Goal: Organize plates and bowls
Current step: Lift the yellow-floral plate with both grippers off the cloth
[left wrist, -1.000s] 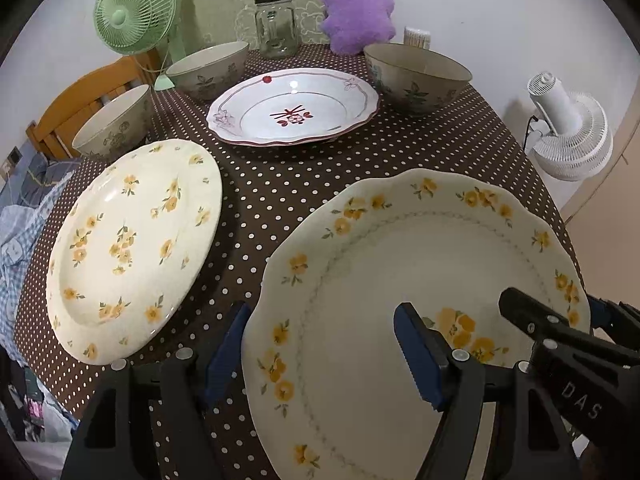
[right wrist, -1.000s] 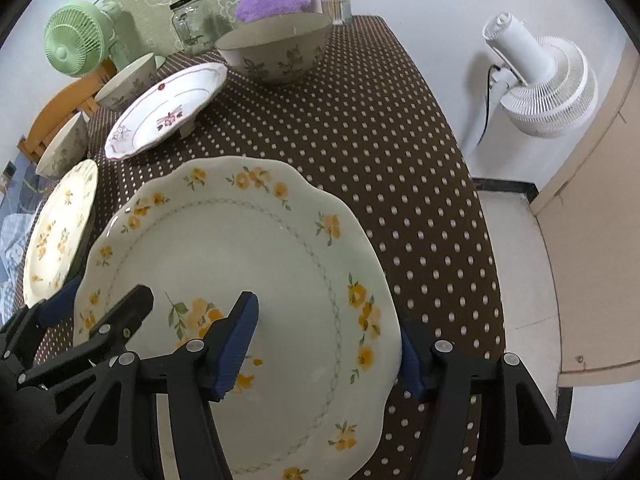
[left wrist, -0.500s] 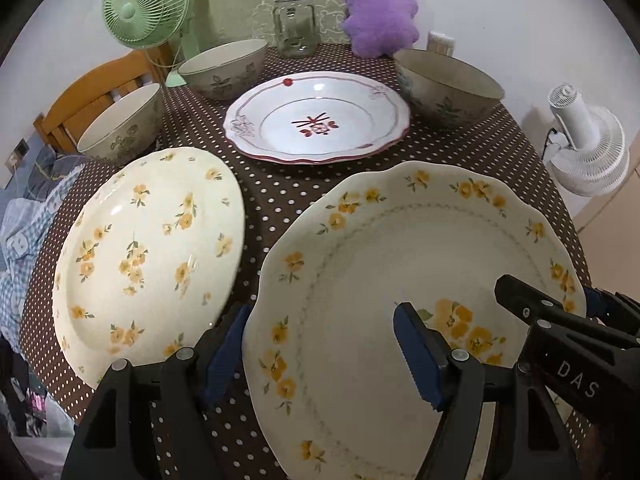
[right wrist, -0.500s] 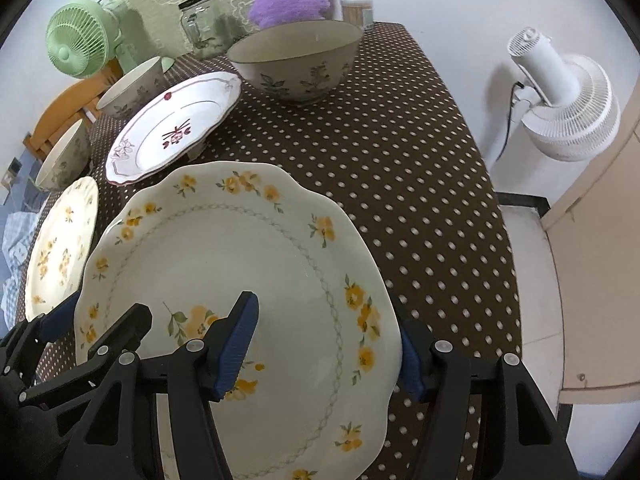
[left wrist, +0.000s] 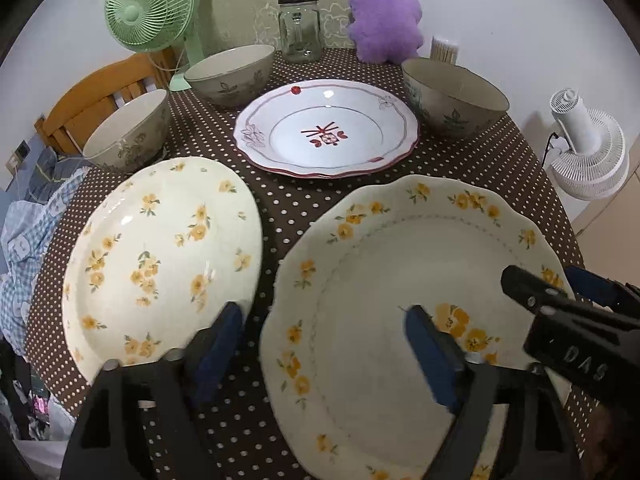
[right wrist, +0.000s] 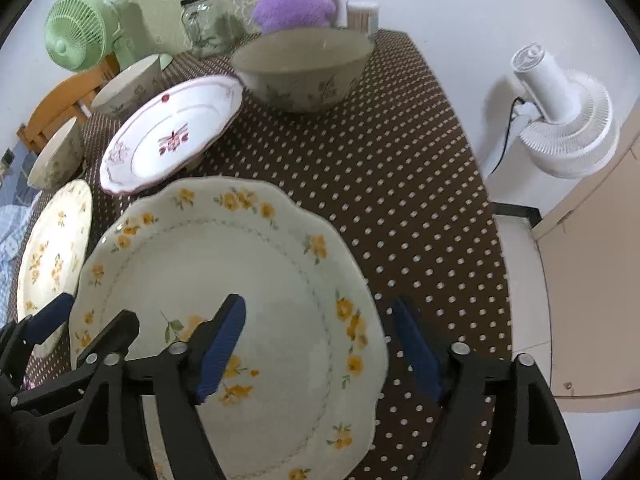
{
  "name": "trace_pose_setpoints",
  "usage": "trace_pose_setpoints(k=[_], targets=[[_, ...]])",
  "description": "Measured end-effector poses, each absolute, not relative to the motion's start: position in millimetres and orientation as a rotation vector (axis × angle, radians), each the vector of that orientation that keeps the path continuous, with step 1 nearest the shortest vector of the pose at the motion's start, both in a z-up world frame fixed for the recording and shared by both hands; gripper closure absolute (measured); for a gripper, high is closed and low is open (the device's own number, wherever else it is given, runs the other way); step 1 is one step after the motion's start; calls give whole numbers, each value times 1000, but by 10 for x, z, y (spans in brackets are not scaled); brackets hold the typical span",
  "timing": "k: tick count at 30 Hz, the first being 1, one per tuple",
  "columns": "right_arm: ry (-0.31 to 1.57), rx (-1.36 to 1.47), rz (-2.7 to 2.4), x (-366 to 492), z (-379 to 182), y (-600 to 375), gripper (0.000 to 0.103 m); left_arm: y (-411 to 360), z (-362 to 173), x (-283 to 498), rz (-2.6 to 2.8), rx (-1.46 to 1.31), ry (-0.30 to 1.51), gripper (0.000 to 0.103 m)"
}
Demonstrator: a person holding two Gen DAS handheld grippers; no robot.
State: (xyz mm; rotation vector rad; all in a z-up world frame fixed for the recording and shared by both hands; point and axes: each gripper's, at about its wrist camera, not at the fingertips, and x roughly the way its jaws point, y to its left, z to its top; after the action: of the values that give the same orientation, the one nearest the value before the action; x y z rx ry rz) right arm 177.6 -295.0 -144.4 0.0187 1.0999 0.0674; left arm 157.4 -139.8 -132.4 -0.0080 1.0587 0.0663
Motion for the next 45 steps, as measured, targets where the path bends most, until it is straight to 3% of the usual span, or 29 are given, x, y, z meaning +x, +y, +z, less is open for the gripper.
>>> trace_pose_setpoints(k=[6, 22, 37, 45], targets=[[1042, 47, 95, 1667, -1239, -2798, 13, -1318, -1102, 1487, 2, -2, 1009, 6], [928, 58, 8, 1444, -745, -1864, 13, -401, -769, 1553, -89, 13, 934, 3], [950, 45, -6, 1711, -952, -932, 13, 422, -988, 1797, -69, 30, 976, 4], [1001, 30, 7, 1893, -1222, -718, 21, 581, -1249, 1963, -64, 44, 1028, 6]])
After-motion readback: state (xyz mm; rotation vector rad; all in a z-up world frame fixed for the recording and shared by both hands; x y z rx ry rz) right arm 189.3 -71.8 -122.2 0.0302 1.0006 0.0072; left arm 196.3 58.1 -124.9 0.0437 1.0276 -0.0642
